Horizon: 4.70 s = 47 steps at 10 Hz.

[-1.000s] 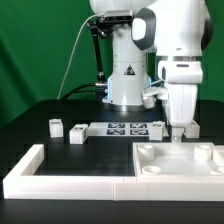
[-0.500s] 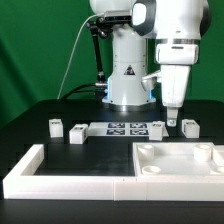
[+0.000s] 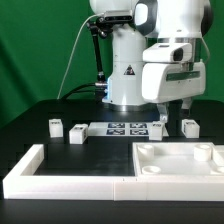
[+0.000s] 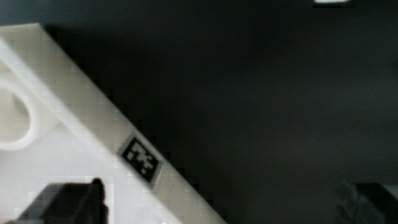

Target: Assemble one leg

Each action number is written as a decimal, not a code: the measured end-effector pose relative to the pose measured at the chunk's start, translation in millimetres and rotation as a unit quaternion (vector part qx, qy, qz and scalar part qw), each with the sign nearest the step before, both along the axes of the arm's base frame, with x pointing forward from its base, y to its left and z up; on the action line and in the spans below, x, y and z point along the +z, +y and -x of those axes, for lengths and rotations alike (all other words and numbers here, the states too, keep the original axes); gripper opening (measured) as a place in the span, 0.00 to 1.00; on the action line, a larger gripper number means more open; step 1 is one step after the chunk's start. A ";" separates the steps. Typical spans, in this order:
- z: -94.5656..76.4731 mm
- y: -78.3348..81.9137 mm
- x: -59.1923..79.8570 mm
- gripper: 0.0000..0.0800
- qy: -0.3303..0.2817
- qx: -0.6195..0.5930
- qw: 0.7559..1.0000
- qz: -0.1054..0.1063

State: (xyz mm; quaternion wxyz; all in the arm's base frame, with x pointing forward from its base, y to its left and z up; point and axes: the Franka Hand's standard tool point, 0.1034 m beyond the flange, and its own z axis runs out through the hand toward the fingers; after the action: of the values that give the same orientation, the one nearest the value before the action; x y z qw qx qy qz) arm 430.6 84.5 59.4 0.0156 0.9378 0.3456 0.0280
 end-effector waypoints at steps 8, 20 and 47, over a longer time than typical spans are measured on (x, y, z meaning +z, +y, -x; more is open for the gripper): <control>33.9 36.3 -16.4 0.81 0.019 -0.334 0.942 -0.040; 62.2 36.3 -10.4 0.81 0.311 -0.299 0.899 0.073; 67.2 44.1 22.3 0.36 0.462 -0.268 0.833 0.145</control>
Offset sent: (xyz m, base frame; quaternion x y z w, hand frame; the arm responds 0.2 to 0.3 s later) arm 0.0000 0.0000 0.0000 0.0000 0.0000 0.2377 0.9713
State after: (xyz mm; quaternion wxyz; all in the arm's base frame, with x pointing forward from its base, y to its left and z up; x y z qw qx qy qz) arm 363.4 128.6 81.6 -0.0033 0.8843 0.0475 -0.4645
